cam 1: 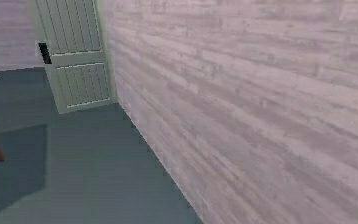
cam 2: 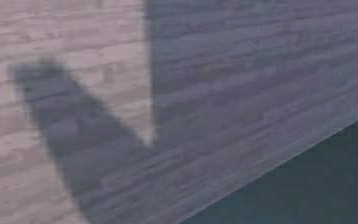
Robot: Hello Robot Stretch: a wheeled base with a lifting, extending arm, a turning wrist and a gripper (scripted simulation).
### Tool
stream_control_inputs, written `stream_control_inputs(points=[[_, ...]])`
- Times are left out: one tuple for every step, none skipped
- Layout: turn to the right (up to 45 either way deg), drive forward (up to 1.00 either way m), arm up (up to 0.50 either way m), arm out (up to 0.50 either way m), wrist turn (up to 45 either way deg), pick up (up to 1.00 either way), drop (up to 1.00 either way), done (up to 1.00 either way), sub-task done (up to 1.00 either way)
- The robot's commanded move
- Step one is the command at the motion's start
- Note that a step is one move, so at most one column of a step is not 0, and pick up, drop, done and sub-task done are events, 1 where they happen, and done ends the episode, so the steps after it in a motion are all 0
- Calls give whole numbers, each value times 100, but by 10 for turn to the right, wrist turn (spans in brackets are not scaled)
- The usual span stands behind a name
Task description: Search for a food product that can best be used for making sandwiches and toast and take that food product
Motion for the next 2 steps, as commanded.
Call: stream_control_inputs(points=[[-360,0,0,0,0,0,0,0,0],[0,100,0,0,0,0,0,0,0]])
